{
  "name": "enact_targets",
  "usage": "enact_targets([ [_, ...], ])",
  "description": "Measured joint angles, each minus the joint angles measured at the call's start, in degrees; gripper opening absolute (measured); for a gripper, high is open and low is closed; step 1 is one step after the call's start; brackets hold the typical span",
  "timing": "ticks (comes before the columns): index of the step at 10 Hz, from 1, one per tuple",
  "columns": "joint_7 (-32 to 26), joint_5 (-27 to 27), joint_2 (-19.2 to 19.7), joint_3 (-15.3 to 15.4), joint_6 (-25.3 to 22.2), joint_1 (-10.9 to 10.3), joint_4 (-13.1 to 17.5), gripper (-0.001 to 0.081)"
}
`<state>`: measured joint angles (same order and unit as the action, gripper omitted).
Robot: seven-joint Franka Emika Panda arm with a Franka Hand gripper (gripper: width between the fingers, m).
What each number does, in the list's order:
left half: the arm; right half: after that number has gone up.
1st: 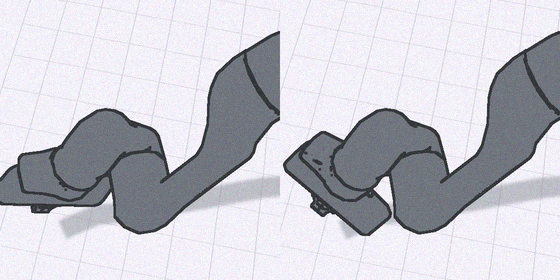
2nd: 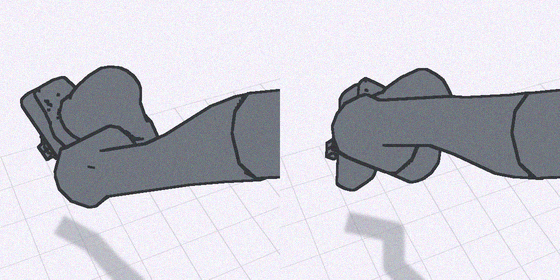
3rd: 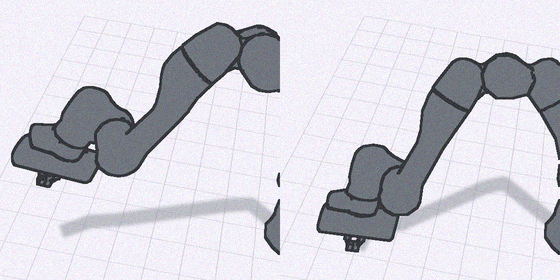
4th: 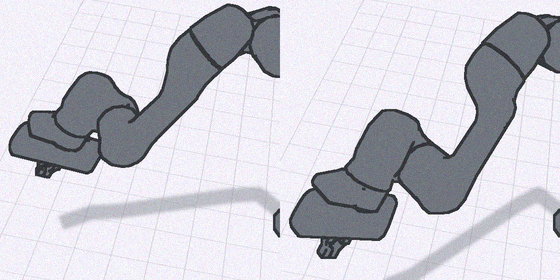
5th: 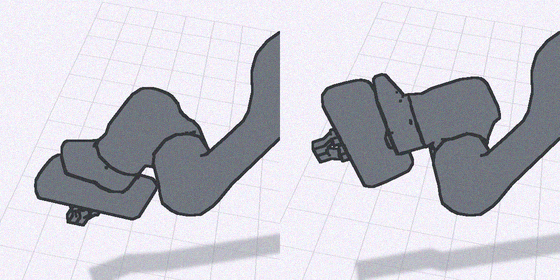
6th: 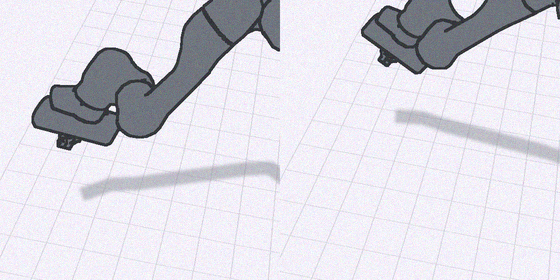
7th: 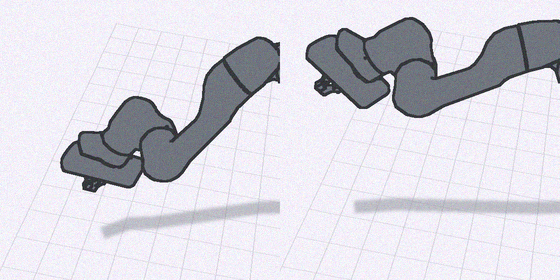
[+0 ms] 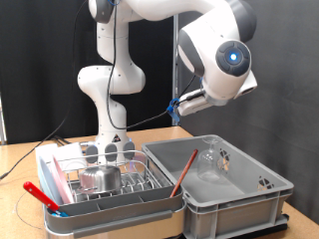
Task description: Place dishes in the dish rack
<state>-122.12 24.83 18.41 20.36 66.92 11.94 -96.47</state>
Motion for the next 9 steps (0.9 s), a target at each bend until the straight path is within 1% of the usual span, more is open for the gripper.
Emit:
enact_targets([
  [3,1.2,1.2,-0.2,0.5,-0.4,-0.1,-2.7,0.0806],
  [5,3.1,2.4,0.8,0.9,-3.7,-0.2,-3.1,0.0806],
  [6,4.1,3.1,1.9,1.1,-4.1,-0.3,-3.2,0.0806],
  [7,4.5,3.3,2.6,1.2,-3.4,-0.4,-3.4,0.0806],
  [9,4.6,3.6,2.8,1.5,-1.1,-0.6,-4.4,0.0806],
])
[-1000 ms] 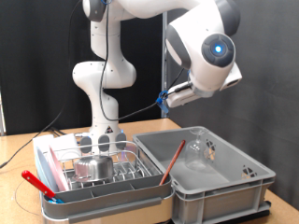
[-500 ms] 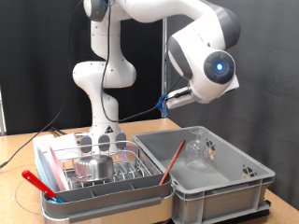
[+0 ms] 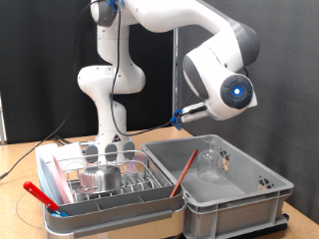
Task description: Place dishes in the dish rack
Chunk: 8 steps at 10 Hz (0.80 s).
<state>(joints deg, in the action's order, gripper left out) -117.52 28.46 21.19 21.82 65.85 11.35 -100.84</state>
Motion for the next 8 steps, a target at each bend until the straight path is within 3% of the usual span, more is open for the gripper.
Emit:
enact_targets([
  [3,-2.2,-3.7,0.5,0.6,-2.5,-0.2,0.1,0.0806],
  [5,-2.0,-5.7,2.9,1.5,-4.1,-1.6,0.0,0.0806],
  [8,0.2,-6.7,6.8,1.5,-2.4,-3.7,-0.2,0.0806],
])
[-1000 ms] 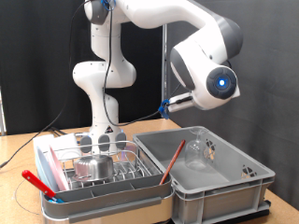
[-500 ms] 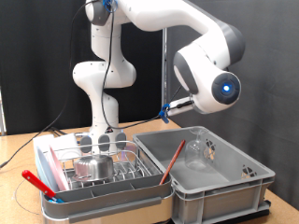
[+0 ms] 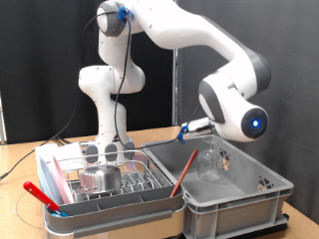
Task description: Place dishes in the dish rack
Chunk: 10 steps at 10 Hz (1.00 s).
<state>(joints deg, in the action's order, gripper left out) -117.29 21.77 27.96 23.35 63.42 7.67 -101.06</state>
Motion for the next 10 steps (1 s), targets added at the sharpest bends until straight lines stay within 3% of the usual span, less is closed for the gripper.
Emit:
enact_targets([
  [6,5.0,-2.6,2.1,-0.3,9.3,-1.1,-2.4,0.0806],
  [9,6.0,-0.8,3.9,-0.5,5.3,-0.6,-2.3,0.0806],
  [10,6.0,-1.2,3.6,-0.4,6.9,-0.7,-2.5,0.0806],
])
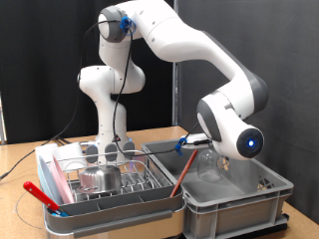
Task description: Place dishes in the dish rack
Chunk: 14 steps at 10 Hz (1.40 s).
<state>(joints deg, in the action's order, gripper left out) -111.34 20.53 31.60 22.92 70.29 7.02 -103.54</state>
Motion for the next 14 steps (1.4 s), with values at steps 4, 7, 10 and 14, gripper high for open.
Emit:
enact_targets([
  [4,-2.3,5.6,-4.2,0.1,10.3,1.0,-6.9,0.0806],
  [7,-4.6,9.8,-8.4,0.0,14.3,2.6,-11.6,0.0806],
  [10,-2.4,9.9,-9.3,-0.7,13.9,3.9,-13.0,0.0806],
  [14,-1.2,10.0,-7.6,-2.4,15.6,4.6,-13.9,0.0806],
])
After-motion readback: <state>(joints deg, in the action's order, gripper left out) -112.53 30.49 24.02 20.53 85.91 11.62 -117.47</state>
